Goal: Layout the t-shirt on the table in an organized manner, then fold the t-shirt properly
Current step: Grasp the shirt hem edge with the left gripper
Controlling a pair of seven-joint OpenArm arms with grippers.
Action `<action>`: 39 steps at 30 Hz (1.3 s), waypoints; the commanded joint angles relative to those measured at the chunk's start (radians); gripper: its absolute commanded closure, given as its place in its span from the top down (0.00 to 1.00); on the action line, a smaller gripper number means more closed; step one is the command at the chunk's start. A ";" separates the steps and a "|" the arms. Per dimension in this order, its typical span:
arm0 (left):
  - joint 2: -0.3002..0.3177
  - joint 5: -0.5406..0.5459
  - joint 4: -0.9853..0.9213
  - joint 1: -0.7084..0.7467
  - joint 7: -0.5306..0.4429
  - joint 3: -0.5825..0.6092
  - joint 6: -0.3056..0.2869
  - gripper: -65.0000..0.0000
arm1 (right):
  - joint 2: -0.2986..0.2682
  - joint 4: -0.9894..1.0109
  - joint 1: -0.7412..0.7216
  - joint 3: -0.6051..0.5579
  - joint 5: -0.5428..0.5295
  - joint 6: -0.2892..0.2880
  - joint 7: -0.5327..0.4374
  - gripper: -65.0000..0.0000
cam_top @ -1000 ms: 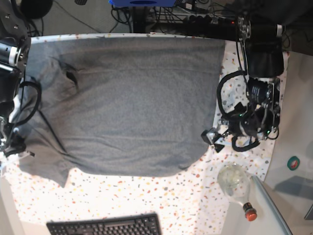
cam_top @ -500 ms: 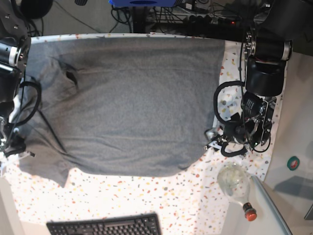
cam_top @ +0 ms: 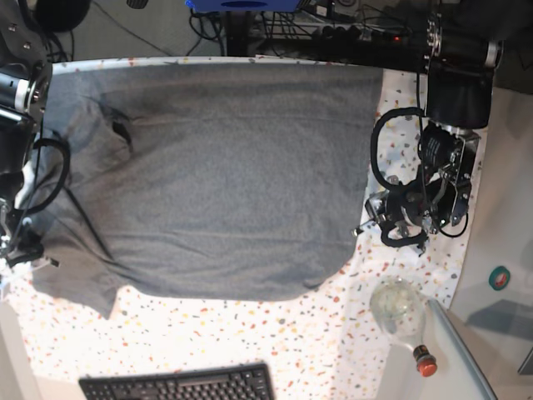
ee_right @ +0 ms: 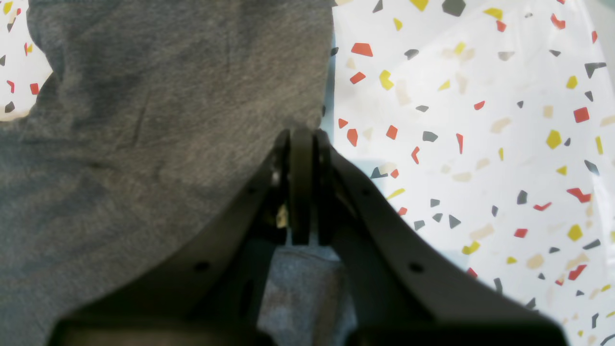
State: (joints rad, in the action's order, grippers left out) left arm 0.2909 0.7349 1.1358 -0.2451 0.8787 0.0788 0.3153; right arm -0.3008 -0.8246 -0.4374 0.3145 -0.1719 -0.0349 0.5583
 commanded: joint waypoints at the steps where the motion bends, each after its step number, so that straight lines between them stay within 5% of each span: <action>1: 0.011 0.004 0.060 0.000 -0.006 -0.004 0.017 0.00 | -0.019 -0.017 -0.031 0.001 0.002 -0.001 -0.020 0.00; 9: 0.020 0.004 0.336 0.131 0.064 -0.006 0.069 0.00 | -0.019 -0.017 -0.031 0.001 0.004 -0.001 -0.020 0.00; 18: 0.043 0.002 0.206 0.060 0.064 -0.173 0.078 0.00 | -0.019 -0.017 -0.027 0.001 0.004 -0.001 -0.020 0.00; 24: 0.069 0.002 -0.006 -0.110 0.056 -0.012 0.074 0.62 | -0.018 -0.016 -0.027 0.001 0.002 -0.001 -0.020 0.00; 29: 0.052 0.002 -0.158 -0.198 0.055 0.059 -0.077 0.89 | -0.018 -0.016 -0.025 0.001 0.002 -0.001 -0.017 0.00; 32: 0.038 0.002 -0.216 -0.221 0.029 0.066 -0.137 0.95 | -0.018 -0.016 -0.025 0.001 0.002 -0.001 -0.017 0.00; 39: 0.017 0.002 -0.244 -0.218 -0.014 0.201 -0.140 0.85 | -0.018 -0.017 -0.013 0.001 0.001 -0.001 -0.019 0.00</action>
State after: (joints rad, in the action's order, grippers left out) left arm 0.3038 0.7189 0.8799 -0.4313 0.8684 0.2863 0.1829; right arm -0.2977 -0.8246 -0.4198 0.3138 -0.1730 -0.0368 0.5594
